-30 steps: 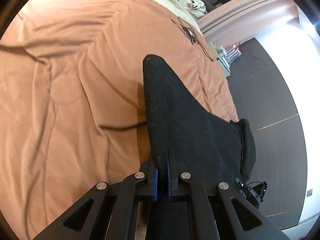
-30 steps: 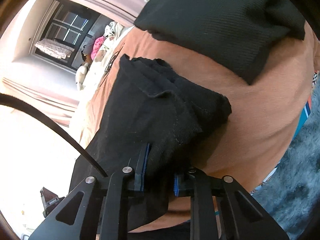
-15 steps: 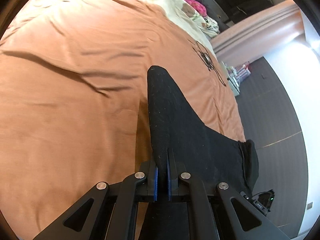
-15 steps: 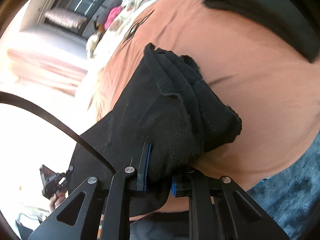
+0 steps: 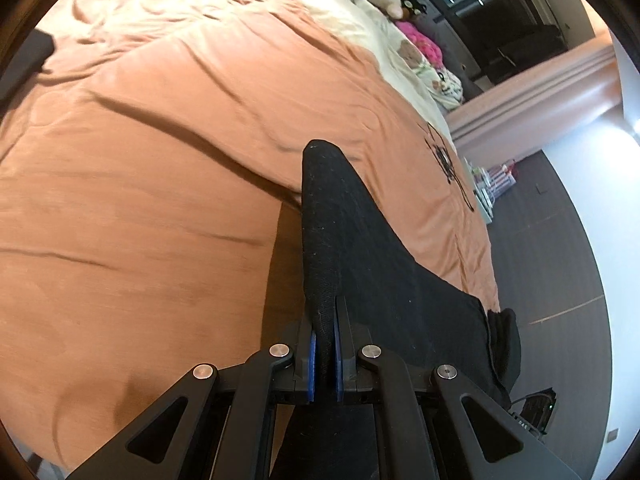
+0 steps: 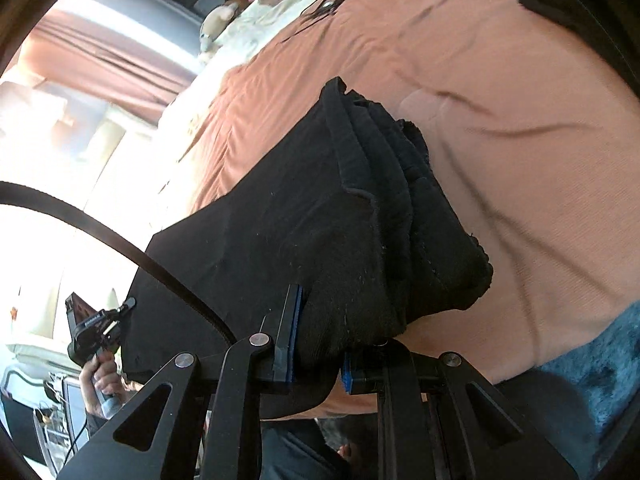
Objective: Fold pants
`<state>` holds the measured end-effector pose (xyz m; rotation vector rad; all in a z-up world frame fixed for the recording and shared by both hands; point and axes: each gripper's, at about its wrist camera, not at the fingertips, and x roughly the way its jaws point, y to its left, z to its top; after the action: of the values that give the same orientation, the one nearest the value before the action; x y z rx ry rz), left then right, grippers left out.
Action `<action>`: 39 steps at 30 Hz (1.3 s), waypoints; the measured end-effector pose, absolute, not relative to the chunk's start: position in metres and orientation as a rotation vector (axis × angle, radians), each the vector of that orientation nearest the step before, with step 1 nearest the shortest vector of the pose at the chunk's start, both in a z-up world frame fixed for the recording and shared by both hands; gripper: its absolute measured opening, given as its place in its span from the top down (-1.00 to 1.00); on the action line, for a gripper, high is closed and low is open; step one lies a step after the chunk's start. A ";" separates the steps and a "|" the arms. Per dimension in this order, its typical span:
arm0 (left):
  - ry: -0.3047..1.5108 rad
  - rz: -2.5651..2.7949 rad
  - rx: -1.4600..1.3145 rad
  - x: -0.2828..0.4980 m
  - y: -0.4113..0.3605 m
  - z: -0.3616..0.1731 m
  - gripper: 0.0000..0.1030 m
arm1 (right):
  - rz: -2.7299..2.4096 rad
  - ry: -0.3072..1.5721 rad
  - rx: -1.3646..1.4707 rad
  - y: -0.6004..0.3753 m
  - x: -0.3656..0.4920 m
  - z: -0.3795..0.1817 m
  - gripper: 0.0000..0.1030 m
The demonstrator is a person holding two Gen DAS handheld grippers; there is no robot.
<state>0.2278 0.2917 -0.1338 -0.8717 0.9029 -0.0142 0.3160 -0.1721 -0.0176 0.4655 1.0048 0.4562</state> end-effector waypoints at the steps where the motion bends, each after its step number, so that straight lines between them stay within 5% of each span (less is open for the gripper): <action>1: 0.902 -0.007 -0.874 0.224 0.297 -0.136 0.87 | 0.459 1.007 0.458 -0.169 0.315 -0.018 0.74; 11: 0.923 0.044 -0.876 0.202 0.330 -0.157 0.86 | 0.476 1.050 0.383 -0.136 0.318 -0.033 0.73; 20: 0.984 0.127 -0.774 0.190 0.323 -0.166 0.40 | 0.500 1.019 0.304 -0.158 0.308 -0.001 0.20; 26: 0.970 0.149 -0.771 0.170 0.323 -0.167 0.12 | 0.504 0.925 0.297 -0.197 0.313 0.024 0.16; 34: 0.966 0.192 -0.761 0.158 0.311 -0.160 -0.03 | 0.543 0.927 0.369 -0.205 0.371 0.008 0.16; 37: 0.967 0.209 -0.754 0.154 0.304 -0.157 -0.03 | 0.550 0.912 0.397 -0.206 0.397 0.002 -0.21; 39: 0.969 0.214 -0.757 0.151 0.300 -0.156 -0.04 | 0.569 0.910 0.425 -0.204 0.408 -0.005 -0.22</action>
<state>0.1510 0.2996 -0.1563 -0.7570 0.9688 0.2139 0.4083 -0.2038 -0.0048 0.4247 0.9099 0.5688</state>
